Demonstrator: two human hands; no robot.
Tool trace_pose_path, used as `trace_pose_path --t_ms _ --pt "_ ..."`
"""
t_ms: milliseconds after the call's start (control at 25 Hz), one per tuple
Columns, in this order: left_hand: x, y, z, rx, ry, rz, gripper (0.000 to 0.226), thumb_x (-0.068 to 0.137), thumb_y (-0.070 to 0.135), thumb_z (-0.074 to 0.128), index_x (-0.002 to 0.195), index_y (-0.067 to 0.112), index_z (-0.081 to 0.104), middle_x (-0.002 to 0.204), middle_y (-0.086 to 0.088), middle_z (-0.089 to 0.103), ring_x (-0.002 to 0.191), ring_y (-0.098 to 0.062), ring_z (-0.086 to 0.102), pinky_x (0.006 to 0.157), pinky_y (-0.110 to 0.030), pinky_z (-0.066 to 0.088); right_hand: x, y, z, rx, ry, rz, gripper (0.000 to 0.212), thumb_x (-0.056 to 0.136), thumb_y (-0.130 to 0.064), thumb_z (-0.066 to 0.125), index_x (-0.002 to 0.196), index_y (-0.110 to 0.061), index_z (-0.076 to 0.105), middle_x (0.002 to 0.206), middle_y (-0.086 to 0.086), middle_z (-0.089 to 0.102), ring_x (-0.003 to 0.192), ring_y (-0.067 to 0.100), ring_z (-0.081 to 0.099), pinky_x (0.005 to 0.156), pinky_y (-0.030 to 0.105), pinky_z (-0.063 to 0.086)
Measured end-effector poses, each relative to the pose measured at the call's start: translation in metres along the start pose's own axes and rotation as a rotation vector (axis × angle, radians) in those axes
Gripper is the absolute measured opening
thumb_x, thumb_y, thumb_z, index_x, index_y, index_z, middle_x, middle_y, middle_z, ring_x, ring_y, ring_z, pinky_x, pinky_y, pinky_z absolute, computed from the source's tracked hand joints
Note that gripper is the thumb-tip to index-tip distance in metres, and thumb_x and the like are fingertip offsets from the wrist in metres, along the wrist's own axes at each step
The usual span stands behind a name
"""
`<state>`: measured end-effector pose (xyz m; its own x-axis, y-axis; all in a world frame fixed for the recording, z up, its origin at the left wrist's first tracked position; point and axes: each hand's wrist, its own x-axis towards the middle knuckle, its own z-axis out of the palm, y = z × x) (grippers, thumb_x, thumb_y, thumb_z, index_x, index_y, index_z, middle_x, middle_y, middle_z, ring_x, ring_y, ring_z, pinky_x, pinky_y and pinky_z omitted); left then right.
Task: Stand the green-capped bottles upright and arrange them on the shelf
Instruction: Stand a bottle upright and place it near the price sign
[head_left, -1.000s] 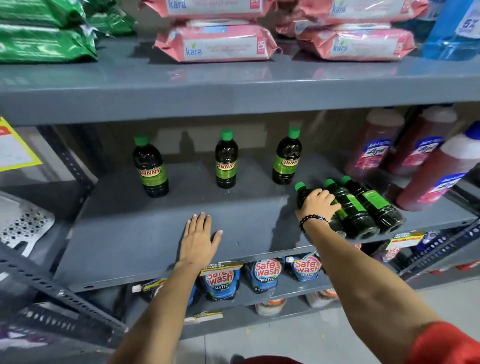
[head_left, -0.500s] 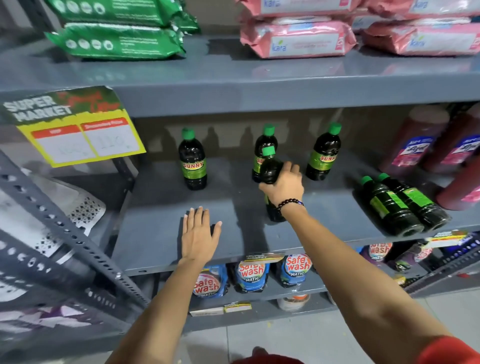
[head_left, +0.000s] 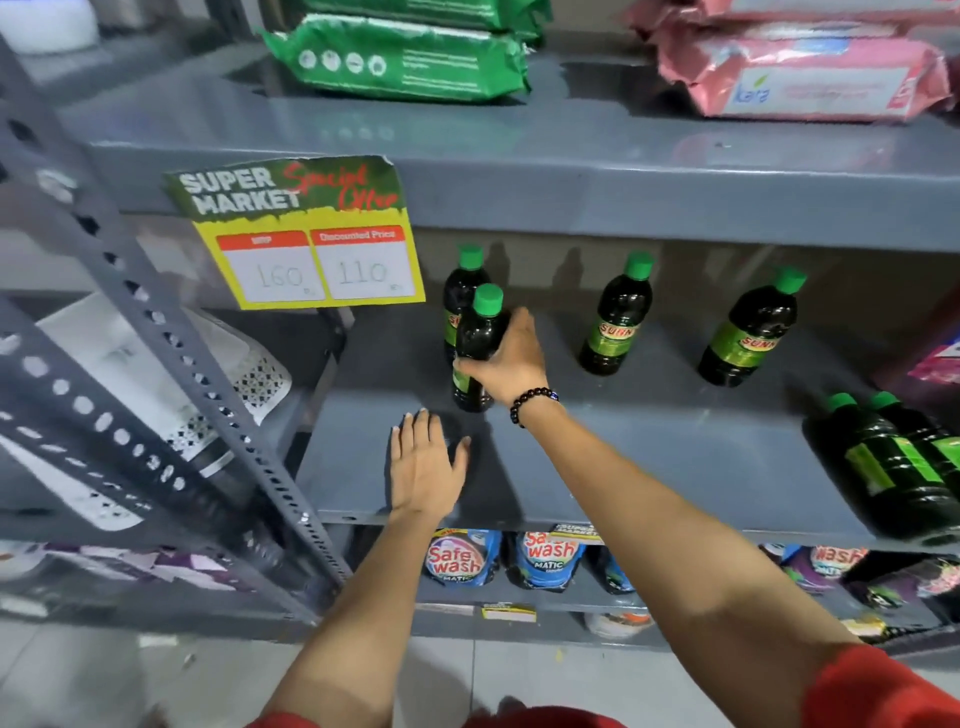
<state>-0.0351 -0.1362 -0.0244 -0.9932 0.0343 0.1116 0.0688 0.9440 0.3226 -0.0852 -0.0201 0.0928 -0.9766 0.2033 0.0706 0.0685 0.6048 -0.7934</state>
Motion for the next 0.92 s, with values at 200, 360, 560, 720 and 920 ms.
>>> trace_pose_path --t_ms 200,360,560,720,920 --pt "0.002 0.000 0.001 0.031 0.020 0.023 0.057 0.091 0.040 0.044 0.129 -0.002 0.042 0.137 -0.022 0.046 0.130 -0.036 0.036 0.110 -0.047 0.024 0.004 -0.004 0.003 -0.023 -0.026 0.016 0.068 0.066 -0.023 0.082 0.117 -0.005 0.042 0.127 0.009 0.047 0.113 0.029 0.057 0.090 0.033 0.047" --pt "0.001 -0.001 0.002 0.041 0.028 0.031 0.058 0.092 0.042 0.041 0.131 -0.001 0.039 0.140 -0.021 0.043 0.132 -0.035 0.033 0.112 -0.046 0.021 0.004 -0.004 0.003 -0.029 0.004 0.028 0.070 0.062 -0.024 0.085 0.115 -0.005 0.043 0.125 0.010 0.049 0.110 0.030 0.058 0.088 0.036 0.049" --pt "0.001 -0.002 0.002 0.053 0.024 0.035 0.057 0.093 0.042 0.038 0.131 0.000 0.039 0.141 -0.021 0.042 0.132 -0.035 0.032 0.112 -0.046 0.020 0.011 -0.015 -0.007 -0.071 -0.106 0.038 0.074 0.061 -0.036 0.083 0.120 -0.010 0.047 0.125 0.010 0.058 0.114 0.029 0.058 0.090 0.037 0.051" --pt "0.001 -0.002 0.001 0.062 0.030 0.034 0.057 0.094 0.043 0.035 0.132 0.000 0.038 0.142 -0.020 0.041 0.133 -0.034 0.031 0.112 -0.045 0.019 0.019 -0.037 -0.024 -0.224 0.066 -0.126 0.059 0.076 -0.050 0.069 0.116 -0.008 0.058 0.118 0.015 0.061 0.106 0.033 0.061 0.082 0.036 0.051" --pt "0.001 -0.003 0.001 0.066 0.030 0.037 0.058 0.094 0.044 0.032 0.133 0.002 0.036 0.144 -0.018 0.039 0.134 -0.032 0.030 0.113 -0.044 0.019 0.033 -0.052 -0.040 -0.329 -0.175 -0.243 0.039 0.087 -0.025 0.064 0.124 -0.012 0.061 0.129 0.012 0.062 0.120 0.028 0.057 0.100 0.029 0.044"
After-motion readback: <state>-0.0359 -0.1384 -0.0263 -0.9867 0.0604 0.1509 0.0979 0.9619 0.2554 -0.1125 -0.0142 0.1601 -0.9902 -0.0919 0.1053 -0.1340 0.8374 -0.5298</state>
